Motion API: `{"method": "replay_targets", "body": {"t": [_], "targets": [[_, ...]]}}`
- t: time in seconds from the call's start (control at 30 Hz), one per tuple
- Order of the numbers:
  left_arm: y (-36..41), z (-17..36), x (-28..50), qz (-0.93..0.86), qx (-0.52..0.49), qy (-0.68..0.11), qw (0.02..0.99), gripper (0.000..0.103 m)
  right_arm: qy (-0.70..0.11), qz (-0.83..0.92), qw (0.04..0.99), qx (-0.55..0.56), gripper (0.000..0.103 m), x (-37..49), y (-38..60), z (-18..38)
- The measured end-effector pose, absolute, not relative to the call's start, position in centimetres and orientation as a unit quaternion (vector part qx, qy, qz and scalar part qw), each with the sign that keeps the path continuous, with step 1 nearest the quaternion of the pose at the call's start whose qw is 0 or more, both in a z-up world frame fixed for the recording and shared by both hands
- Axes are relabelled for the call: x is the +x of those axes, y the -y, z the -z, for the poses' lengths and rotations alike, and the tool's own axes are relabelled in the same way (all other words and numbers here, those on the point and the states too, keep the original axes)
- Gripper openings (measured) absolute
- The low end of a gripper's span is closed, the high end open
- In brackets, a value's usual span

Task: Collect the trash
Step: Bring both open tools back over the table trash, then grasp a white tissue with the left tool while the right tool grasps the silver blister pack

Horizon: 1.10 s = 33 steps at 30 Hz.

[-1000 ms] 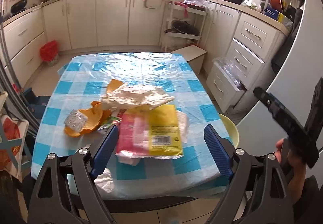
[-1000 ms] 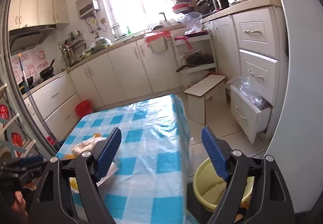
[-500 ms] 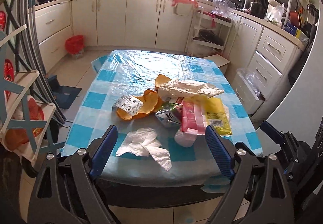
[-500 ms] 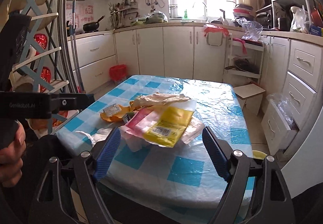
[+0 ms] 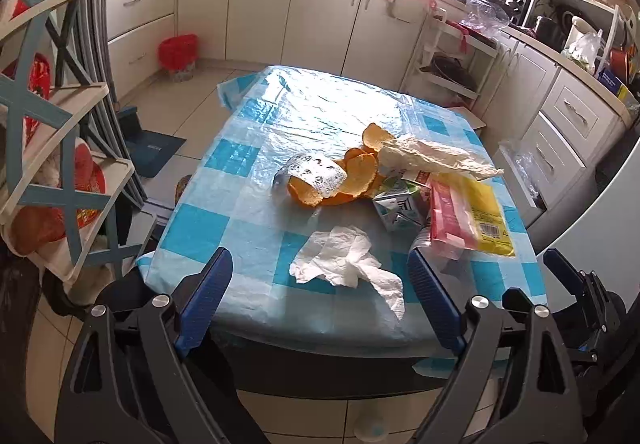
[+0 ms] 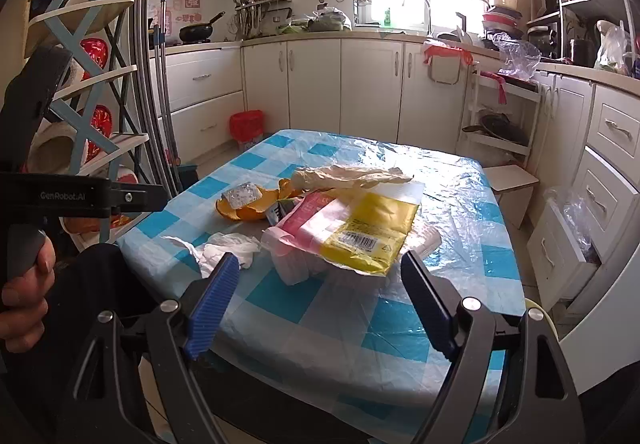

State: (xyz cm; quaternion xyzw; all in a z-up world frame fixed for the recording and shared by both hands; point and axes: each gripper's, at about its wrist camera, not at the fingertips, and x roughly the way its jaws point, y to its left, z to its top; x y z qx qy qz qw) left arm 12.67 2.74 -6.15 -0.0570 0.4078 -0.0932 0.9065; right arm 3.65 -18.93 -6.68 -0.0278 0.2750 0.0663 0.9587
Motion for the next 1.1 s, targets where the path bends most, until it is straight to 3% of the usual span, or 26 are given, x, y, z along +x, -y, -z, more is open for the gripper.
{"method": "replay_targets", "body": {"t": [0.63,0.87,0.93,1.03,1.1], "targets": [[0.6,12.1,16.0,0.104,-0.002,-0.457,0.884,0.088,-0.277,-0.058,0.959,0.009,0.081,3.7,20.6,7.0],[1.5,13.9,18.5,0.095,-0.004,-0.470,0.877,0.088,-0.245,-0.067,0.967,-0.011,0.082,4.4,20.1,4.6],[1.7,14.4,18.8,0.097,-0.002,-0.470,0.877,0.083,-0.239,-0.087,0.967,-0.012,0.082,5.7,19.6,3.4],[1.8,14.3,18.6,0.098,0.016,-0.453,0.886,0.059,-0.243,-0.127,0.962,-0.018,0.083,9.0,18.1,1.7],[1.2,14.2,18.6,0.102,0.007,-0.449,0.888,0.040,-0.288,-0.166,0.943,-0.003,0.083,13.1,16.8,1.0]]}}
